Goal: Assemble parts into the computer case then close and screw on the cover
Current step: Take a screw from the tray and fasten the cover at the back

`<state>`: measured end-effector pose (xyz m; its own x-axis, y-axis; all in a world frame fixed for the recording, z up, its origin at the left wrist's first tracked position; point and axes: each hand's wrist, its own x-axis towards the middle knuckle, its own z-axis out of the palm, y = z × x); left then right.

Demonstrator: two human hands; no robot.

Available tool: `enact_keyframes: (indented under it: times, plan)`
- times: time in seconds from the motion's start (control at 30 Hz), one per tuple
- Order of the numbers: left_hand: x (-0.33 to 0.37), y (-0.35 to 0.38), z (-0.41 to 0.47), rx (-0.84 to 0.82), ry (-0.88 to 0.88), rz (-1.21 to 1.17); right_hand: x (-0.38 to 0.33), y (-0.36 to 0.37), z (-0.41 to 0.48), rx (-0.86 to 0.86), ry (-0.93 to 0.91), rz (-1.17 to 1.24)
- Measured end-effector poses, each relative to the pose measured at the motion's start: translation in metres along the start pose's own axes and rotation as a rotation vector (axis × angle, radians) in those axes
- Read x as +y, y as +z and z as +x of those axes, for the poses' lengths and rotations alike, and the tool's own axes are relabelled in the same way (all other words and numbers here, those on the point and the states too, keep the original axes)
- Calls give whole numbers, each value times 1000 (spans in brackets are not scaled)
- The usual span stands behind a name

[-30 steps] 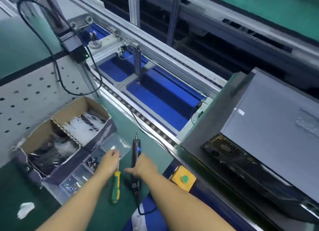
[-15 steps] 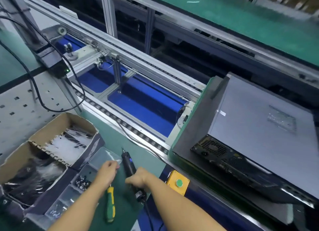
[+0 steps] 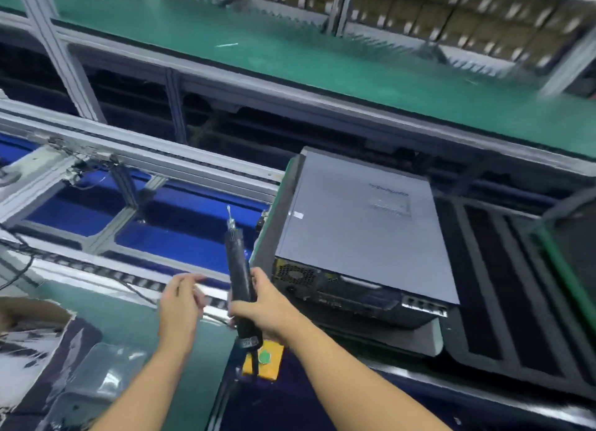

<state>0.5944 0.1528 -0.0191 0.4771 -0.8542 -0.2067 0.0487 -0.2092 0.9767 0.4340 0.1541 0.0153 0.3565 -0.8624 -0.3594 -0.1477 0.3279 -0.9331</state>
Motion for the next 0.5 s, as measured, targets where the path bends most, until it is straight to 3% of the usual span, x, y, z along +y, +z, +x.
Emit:
enact_keyframes:
  times: [0.2, 0.5]
  plan:
    - [76, 129, -48, -321, 280, -25, -27, -123, -63, 200, -216, 198]
    - [86, 321, -164, -678, 327, -24, 18, -324, -202, 509, -269, 288]
